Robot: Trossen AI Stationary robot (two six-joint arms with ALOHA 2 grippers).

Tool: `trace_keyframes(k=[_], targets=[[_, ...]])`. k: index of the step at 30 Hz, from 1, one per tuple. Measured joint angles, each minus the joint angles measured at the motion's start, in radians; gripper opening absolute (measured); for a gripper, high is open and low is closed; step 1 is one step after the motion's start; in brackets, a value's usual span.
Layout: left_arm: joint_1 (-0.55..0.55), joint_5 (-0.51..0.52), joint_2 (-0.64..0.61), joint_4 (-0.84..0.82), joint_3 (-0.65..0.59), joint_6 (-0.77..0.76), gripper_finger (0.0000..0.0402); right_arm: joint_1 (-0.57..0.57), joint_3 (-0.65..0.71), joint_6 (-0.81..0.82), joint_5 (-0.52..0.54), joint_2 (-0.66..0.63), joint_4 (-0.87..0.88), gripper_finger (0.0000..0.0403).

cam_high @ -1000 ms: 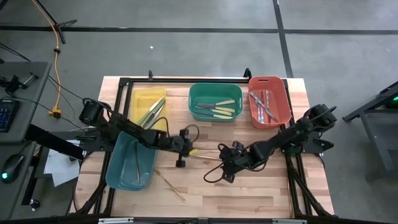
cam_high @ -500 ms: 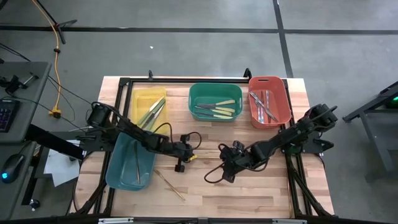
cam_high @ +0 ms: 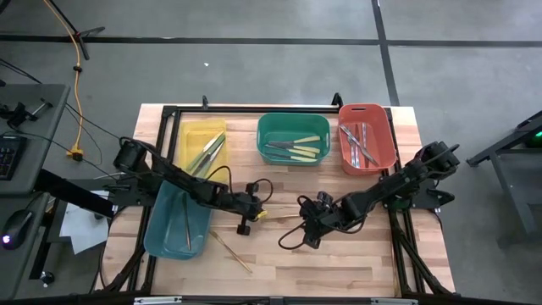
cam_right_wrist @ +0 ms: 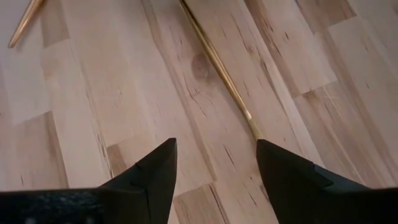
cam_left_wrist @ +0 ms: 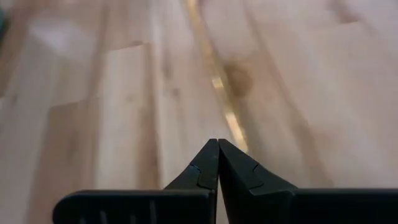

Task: Sort silverware by color (type)
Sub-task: Put the gold knife into the blue bin

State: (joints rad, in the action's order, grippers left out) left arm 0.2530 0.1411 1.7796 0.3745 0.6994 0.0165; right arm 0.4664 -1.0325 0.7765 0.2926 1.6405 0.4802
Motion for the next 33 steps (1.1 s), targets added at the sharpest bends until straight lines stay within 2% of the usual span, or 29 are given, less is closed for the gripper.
trace_keyframes(k=[6,15,33], targets=[[0.025,-0.063,0.000,0.000,0.000,-0.012,0.0000,0.000,0.000,0.000,-0.001,0.000,0.004,0.0204],[0.029,-0.079,0.000,-0.009,0.000,-0.068,0.0000,0.000,0.000,0.000,0.000,0.000,0.005,0.0204],[0.014,-0.084,0.031,-0.009,0.001,-0.075,0.0000,0.000,0.000,0.000,0.001,0.000,0.000,0.0204]])
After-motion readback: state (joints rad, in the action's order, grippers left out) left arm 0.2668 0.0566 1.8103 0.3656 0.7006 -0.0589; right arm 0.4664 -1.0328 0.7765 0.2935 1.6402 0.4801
